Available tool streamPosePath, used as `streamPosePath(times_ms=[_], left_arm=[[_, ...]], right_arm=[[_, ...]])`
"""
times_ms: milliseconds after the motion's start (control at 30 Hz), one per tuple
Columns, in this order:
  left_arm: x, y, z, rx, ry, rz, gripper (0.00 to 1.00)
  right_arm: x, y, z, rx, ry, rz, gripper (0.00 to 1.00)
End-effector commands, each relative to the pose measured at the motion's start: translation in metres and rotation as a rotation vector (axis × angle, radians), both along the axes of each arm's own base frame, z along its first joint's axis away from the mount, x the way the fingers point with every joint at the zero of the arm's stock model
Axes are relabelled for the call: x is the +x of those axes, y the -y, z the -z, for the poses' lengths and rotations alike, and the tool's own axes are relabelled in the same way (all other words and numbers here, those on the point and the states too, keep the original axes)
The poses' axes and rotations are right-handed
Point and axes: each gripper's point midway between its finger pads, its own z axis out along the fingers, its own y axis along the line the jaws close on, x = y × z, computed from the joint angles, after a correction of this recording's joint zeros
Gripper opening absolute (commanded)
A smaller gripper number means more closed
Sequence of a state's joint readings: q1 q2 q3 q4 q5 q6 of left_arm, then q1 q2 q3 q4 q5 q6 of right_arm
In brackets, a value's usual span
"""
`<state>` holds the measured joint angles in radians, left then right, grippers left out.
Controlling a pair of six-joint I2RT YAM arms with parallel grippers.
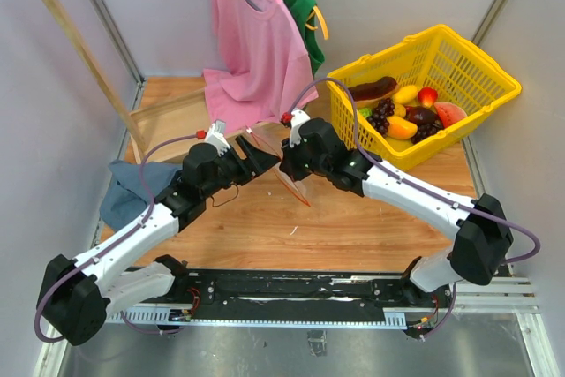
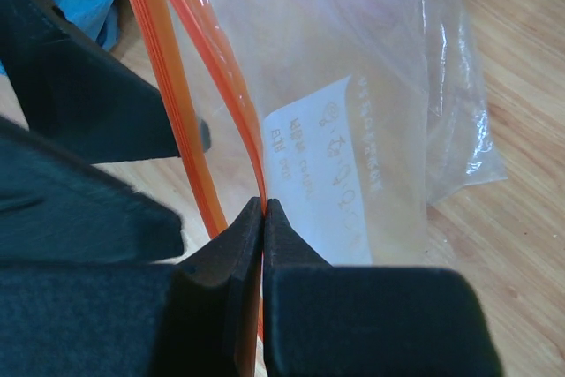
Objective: Place the food in the zip-top bag and seal the zipper
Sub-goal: Open the zipper of the food storage bag.
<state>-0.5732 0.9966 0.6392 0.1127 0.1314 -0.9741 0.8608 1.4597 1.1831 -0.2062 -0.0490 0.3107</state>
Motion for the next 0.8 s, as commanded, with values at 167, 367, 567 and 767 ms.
streamPosePath(times_ms=[167,367,567,767], left_arm=[[0.009,-0.018,0.024,0.056,-0.050,-0.149,0.60],[0.008,-0.017,0.037,0.061,-0.076,-0.151,0.54],[0.009,-0.009,0.048,0.093,-0.091,-0.142,0.46],[0.004,-0.001,0.052,0.095,-0.089,-0.147,0.38]], right_arm=[[-0.005,-0.016,-0.025,0.078,0.019,-0.016,0.01],[-0.007,-0.020,-0.030,0.106,0.012,-0.026,0.01],[-0.007,-0.020,-0.033,0.119,0.007,-0.018,0.01],[-0.006,-0.025,-0.036,0.141,-0.001,-0.013,0.01]])
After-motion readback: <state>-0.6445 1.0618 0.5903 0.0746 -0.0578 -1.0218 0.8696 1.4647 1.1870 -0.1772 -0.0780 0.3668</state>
